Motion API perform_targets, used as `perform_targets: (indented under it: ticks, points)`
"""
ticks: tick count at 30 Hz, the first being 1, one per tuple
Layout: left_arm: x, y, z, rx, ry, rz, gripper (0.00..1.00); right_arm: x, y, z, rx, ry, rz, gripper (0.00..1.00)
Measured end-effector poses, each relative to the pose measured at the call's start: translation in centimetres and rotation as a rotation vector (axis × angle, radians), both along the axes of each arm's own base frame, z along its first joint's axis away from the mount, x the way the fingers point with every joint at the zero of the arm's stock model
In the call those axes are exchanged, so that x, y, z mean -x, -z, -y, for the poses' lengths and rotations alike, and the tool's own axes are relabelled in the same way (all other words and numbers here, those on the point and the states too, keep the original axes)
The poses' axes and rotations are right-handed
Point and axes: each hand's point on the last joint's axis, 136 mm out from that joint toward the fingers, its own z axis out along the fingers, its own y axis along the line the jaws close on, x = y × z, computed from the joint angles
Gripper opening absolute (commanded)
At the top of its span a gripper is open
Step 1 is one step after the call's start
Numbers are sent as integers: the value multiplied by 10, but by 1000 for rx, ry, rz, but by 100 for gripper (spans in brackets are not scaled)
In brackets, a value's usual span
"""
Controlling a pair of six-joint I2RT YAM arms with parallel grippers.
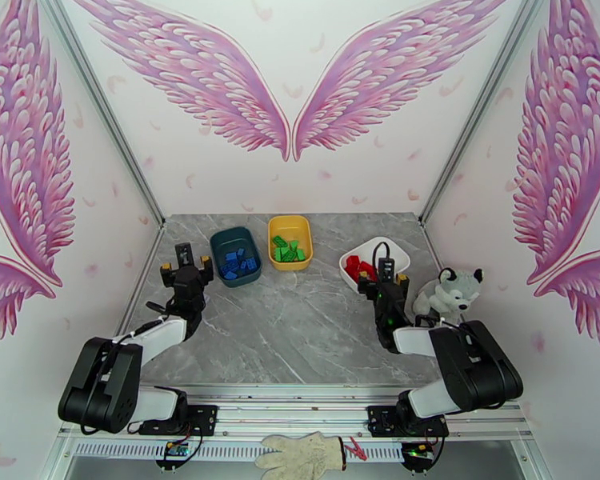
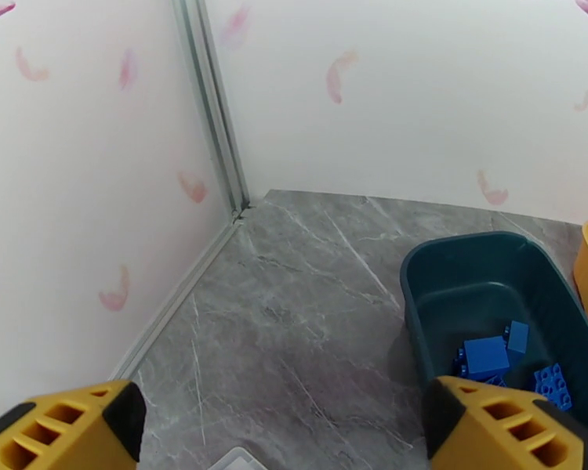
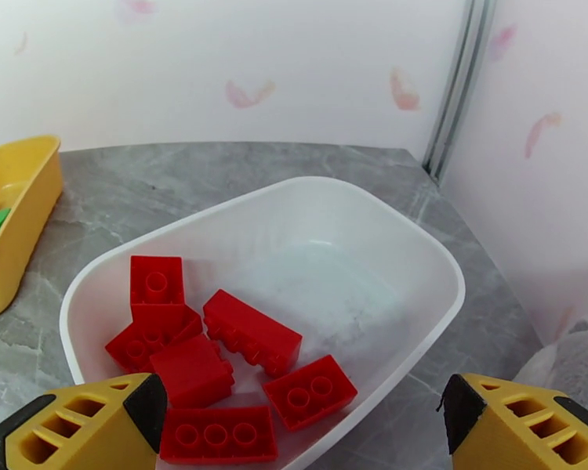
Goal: Sort the legos into containers by color
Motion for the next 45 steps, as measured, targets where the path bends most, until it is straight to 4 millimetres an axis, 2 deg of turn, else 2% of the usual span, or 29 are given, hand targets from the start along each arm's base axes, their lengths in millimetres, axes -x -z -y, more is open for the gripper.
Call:
perform_targets:
  ticks: [3, 6, 11, 16, 17, 20, 24, 26, 30, 34, 36, 41, 45]
  points:
    - [-3, 3, -8, 3, 23, -11, 99, -4, 2, -1, -13, -18, 11, 99]
    - [-6, 4, -13, 15, 42, -13, 99, -3, 14, -3, -17, -30, -18, 99]
    - [-16, -1, -7, 30, 82, -40, 99, -4, 13, -5, -21, -41, -11, 99]
    - [-9, 3, -7, 51, 77, -44, 99, -4, 13, -5, -21, -41, -11, 99]
    - [-7, 6, -7, 53, 74, -46, 97, -4, 13, -5, -22, -41, -11, 99]
    - [6, 29, -8, 43, 50, -76, 99, -4, 13, -5, -23, -41, -10, 99]
    - [22, 62, 2, 20, 69, -92, 98, -4, 13, -5, -24, -41, -10, 99]
    - [29, 71, 1, 18, 67, -101, 98, -4, 13, -5, -24, -41, -11, 99]
    - [31, 58, -3, 26, 55, 6, 97, -4, 13, -5, -24, -41, -11, 99]
    - [34, 67, 1, 7, 64, 12, 99, -4, 13, -4, -24, -40, -11, 99]
    - [33, 63, 0, 8, 58, 29, 99, -4, 13, -5, -24, -41, -10, 99]
    - [17, 56, -15, 46, 21, 31, 99, -4, 13, -4, -24, -40, -11, 99]
    - [15, 53, -27, 72, -3, 34, 99, -4, 13, -5, -24, -41, -11, 99]
